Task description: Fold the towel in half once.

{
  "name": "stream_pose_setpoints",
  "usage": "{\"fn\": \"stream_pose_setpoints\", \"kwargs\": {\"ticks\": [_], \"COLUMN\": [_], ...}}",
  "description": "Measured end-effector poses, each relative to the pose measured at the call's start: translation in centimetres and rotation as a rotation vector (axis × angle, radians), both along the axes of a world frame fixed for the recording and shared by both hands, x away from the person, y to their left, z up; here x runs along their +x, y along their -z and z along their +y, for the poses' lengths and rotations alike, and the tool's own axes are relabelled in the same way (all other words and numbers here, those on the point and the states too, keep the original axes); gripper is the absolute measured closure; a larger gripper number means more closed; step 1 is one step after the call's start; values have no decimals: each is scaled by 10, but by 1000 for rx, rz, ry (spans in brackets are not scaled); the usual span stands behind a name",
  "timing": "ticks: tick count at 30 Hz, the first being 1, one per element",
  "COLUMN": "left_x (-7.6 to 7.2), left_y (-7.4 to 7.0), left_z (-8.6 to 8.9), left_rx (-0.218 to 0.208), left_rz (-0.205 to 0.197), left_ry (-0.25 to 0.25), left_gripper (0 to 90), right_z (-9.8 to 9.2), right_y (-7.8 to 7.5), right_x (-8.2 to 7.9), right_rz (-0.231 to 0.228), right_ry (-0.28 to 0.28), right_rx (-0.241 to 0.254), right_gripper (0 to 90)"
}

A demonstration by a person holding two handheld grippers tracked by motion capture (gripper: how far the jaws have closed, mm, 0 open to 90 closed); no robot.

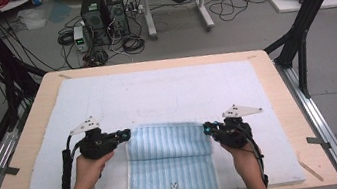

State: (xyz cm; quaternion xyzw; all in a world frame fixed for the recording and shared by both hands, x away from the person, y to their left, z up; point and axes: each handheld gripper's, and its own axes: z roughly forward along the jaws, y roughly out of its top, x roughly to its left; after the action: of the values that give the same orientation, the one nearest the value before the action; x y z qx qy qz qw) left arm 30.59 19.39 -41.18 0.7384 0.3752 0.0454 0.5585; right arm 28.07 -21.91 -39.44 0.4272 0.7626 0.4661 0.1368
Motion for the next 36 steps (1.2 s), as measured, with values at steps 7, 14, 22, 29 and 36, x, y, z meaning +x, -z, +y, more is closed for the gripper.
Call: {"fn": "stream_pose_setpoints", "kwargs": {"ticks": [7,14,22,29,36], "left_x": [-26,-37,-25,0,10], "left_y": [14,30,25,31,36], "left_z": [0,0,7,11,-10], "left_rx": [48,77,77,49,138], "left_rz": [8,48,41,90,109], "left_ry": [43,79,-47,-123,-73], "left_gripper": [868,863,503,595,654], "right_z": [-3,-2,-8,-6,6], "right_y": [9,30,25,28,40], "right_x": [-20,-31,-24,2,14], "right_rz": [40,101,77,66,103], "right_ry": [-33,-44,30,107,99], "right_rx": [-43,-107,-46,-71,-135], "right_gripper": [825,811,608,607,618]}}
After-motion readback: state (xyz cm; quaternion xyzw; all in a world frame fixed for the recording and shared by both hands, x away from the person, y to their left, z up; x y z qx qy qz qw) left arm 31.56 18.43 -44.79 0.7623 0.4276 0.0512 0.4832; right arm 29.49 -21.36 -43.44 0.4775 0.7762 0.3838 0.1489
